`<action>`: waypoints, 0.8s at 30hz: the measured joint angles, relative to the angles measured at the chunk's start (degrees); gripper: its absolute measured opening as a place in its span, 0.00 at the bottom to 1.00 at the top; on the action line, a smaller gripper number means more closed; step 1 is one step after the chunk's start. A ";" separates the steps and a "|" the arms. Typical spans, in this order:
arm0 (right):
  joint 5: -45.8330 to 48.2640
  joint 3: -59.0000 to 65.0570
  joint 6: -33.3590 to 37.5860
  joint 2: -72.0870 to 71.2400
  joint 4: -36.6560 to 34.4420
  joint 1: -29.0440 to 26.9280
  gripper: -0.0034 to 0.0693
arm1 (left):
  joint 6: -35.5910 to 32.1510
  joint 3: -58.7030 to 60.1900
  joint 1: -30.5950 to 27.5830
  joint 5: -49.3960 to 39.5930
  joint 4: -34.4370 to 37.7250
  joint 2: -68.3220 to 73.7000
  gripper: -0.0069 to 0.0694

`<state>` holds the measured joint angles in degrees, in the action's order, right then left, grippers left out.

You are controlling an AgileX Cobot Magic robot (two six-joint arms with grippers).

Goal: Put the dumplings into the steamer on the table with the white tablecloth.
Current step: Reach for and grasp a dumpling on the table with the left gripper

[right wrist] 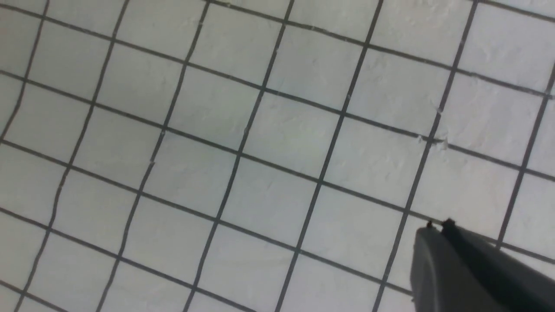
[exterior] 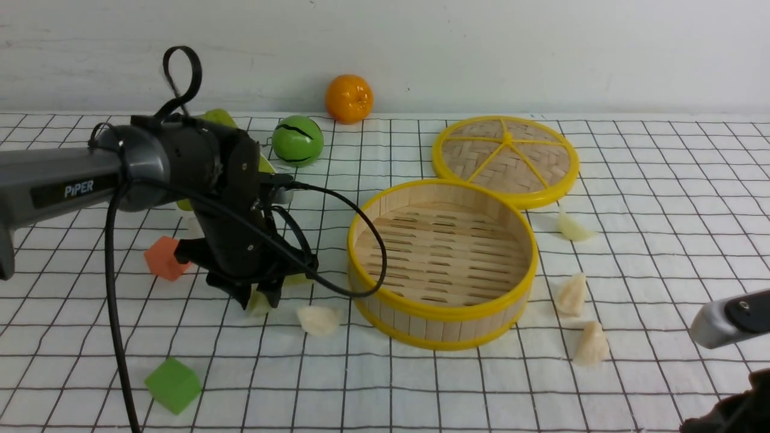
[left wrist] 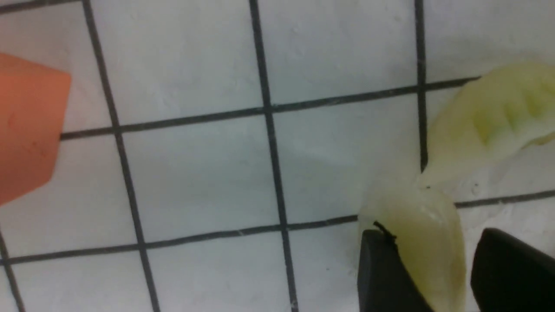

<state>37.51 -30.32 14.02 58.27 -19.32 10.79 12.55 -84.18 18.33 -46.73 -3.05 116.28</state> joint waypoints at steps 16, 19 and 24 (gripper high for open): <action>-0.58 0.00 0.00 0.00 -1.39 0.00 0.09 | 5.17 -1.12 0.00 -2.28 0.55 -2.14 0.07; -0.78 0.00 0.00 0.00 -1.50 0.00 0.09 | 5.12 -3.13 0.00 -5.00 0.73 -4.58 0.07; -0.93 0.00 0.00 0.00 -1.50 0.00 0.10 | 4.97 -5.51 0.00 -6.33 2.13 -6.86 0.07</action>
<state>36.58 -30.32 14.02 58.27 -20.82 10.79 17.53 -89.69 18.33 -53.06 -0.92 109.41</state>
